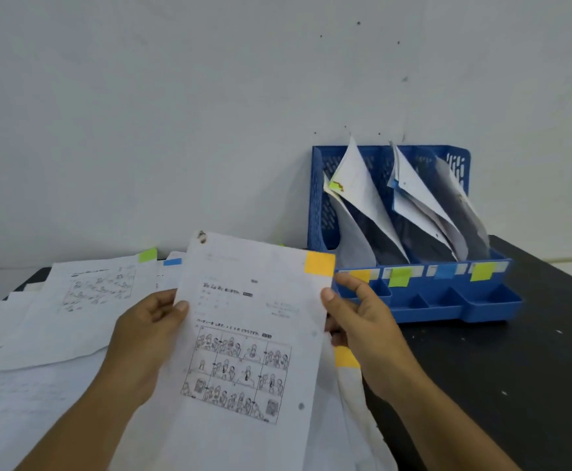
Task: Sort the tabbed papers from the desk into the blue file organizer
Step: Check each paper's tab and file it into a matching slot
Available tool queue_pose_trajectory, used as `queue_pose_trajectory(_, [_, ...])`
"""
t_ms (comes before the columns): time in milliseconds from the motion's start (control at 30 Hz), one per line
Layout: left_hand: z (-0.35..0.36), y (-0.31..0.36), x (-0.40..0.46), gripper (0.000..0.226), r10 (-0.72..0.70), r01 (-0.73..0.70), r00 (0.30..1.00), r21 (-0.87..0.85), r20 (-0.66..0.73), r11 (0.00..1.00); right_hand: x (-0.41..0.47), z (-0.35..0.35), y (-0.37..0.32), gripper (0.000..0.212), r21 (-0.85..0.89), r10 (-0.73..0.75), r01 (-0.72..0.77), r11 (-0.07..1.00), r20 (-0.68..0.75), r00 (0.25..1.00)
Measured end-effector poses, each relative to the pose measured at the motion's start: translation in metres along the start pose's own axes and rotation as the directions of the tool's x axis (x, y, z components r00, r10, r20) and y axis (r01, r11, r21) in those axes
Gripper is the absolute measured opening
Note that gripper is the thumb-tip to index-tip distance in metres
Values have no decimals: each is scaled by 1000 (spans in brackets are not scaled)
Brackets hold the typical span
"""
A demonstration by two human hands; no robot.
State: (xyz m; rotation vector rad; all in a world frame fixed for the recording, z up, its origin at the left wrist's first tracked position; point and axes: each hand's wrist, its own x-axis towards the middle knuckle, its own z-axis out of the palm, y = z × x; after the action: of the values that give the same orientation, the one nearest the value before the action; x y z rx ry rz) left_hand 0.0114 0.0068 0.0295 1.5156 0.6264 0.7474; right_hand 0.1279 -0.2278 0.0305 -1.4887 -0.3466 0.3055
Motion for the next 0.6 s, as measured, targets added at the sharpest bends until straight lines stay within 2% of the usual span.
queue_pose_trajectory(67, [2,4,3,16,1,-3,999,-68,-37,998,-4,-1,-4,30,-109,33,-21,994,106,994])
queue_pose_trajectory(167, [8,8,8,17,28,-32,998,-87,-50,996,-8,-1,-6,11,-224,-38,69,972,140,989])
queue_pose_trajectory(267, [16,10,11,22,75,-79,993,-44,-89,996,-8,-1,-6,10,-233,-121,132,963,61,991])
queue_pose_trajectory(433, [32,14,10,47,200,-178,973,173,-119,969,1,-2,-14,11,-170,-187,166,971,-112,976])
queue_pose_trajectory(600, [49,11,9,34,202,-189,979,297,-13,936,21,-8,-44,13,-217,-328,282,935,-219,919])
